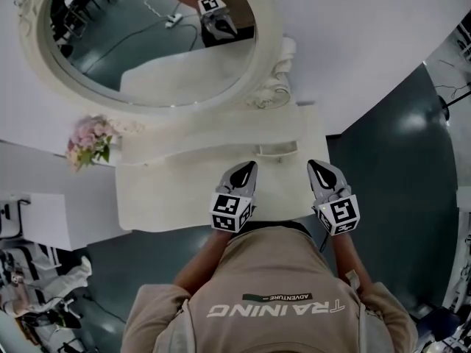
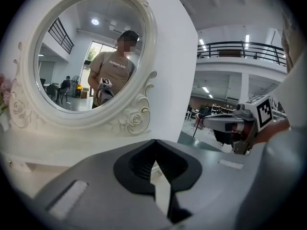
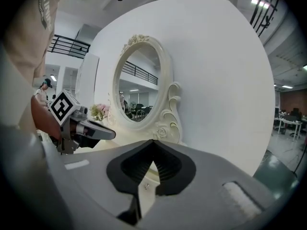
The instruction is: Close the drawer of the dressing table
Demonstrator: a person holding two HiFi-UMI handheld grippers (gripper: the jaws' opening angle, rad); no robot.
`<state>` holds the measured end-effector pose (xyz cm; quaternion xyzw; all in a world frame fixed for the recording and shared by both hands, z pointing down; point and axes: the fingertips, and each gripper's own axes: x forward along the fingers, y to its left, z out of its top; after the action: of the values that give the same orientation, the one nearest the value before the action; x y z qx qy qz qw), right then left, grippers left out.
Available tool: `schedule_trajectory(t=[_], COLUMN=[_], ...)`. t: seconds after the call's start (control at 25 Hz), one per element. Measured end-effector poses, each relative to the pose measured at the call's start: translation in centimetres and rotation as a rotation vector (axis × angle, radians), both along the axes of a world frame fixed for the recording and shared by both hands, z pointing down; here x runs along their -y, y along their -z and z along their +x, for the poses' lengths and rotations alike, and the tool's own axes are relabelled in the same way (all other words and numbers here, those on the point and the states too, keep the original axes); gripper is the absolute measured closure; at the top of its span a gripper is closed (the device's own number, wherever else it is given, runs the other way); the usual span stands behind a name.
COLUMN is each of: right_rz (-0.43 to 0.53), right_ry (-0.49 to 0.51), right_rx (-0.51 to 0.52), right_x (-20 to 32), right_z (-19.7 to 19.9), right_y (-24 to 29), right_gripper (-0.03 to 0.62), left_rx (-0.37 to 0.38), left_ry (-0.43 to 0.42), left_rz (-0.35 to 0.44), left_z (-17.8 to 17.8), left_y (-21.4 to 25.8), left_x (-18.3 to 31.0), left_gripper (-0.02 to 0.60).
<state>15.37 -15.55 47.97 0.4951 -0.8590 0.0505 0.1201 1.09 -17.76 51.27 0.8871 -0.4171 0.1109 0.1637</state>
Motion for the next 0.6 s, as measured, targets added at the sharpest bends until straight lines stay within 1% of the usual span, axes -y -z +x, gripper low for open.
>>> schedule_trajectory(t=[0.16, 0.24, 0.44, 0.6], right_rz=[-0.012, -0.026, -0.069, -0.107], right_ry=[-0.069, -0.079, -0.058, -0.025], right_rx=[0.017, 0.013, -0.014, -0.022], right_x=[1.2, 1.3, 0.8, 1.1], right_z=[-0.5, -1.1, -2.0, -2.7], right_y=[-0.2, -0.5, -1.3, -2.7], right_gripper=[0.592, 0.592, 0.592, 0.592], left_rx=[0.003, -0.003, -0.032, -0.032], left_ry=[-0.044, -0.062, -0.105, -0.098], left_rz=[-0.02, -0.032, -0.035, -0.045], left_z=[-0.9, -1.0, -0.1, 0.4], left_y=[-1.4, -1.9, -1.5, -1.6], left_x=[0.8, 1.1, 1.4, 1.9], left_gripper=[0.563, 0.563, 0.563, 0.563])
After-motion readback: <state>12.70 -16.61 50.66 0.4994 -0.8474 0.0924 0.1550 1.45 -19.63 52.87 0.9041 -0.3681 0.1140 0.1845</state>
